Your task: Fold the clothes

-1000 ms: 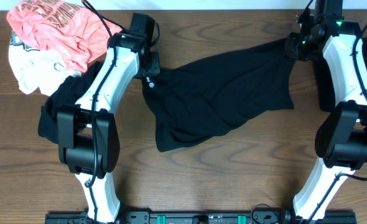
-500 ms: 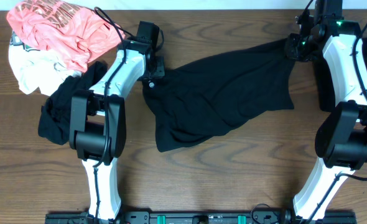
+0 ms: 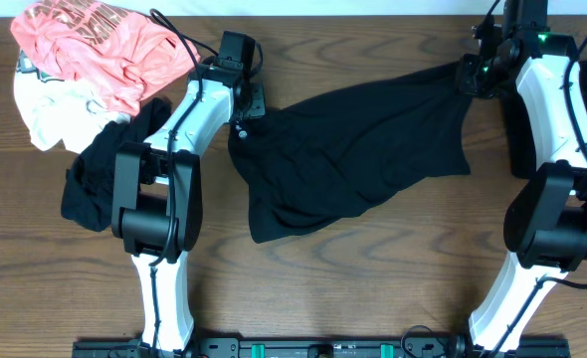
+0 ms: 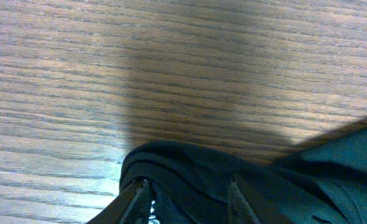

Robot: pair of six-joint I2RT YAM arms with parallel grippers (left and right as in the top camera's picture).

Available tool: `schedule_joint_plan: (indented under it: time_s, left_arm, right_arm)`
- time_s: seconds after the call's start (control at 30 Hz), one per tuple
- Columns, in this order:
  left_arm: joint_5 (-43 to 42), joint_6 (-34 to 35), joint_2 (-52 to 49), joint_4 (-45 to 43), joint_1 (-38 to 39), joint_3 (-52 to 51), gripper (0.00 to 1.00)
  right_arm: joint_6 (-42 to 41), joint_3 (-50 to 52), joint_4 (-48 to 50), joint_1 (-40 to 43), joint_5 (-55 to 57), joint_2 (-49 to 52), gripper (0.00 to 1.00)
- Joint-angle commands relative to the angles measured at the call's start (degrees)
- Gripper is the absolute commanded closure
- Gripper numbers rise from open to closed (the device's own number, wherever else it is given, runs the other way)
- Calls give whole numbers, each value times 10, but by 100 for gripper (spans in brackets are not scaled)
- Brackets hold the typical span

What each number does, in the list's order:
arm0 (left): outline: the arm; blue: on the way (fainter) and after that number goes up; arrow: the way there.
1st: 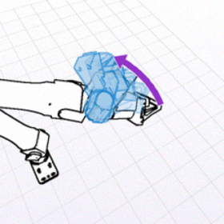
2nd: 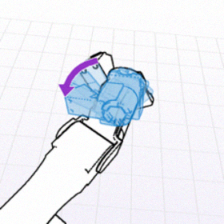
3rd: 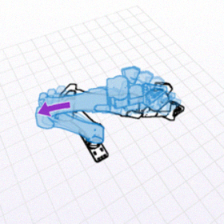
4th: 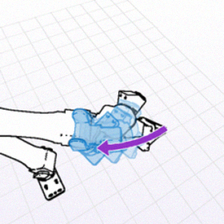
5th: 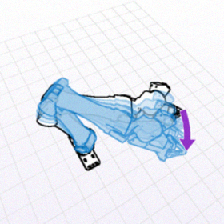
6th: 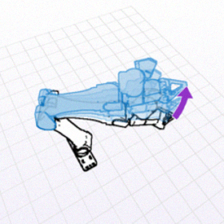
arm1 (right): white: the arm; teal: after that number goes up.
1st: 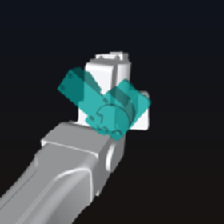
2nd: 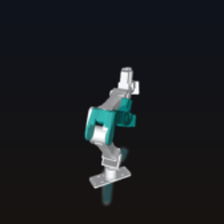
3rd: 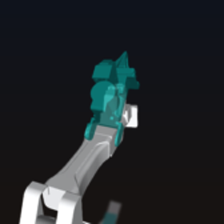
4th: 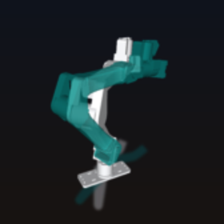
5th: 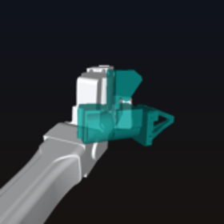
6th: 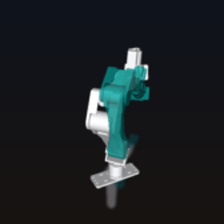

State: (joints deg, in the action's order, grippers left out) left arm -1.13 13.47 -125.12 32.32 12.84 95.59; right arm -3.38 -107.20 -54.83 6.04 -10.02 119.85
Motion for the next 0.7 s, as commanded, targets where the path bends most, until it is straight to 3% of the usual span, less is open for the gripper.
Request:
schedule_joint_plan:
  time_s: [0.0, 0.43, 0.53, 0.67]
  left_arm:
    - [0, -7, -18, 0, -2, -1, 60]
    - [0, 12, -48, -20, 3, -1, 62]
    - [0, 31, -48, -35, 3, -1, 72]
    - [0, 41, -48, -47, 4, -1, 94]
  right_arm:
    - [9, -15, -1, -1, 6, -12, 99]
    - [13, -15, 0, -1, 6, -12, 99]
    - [13, -15, 0, -1, 6, -12, 99]
    - [13, -15, 0, -1, 6, -12, 99]
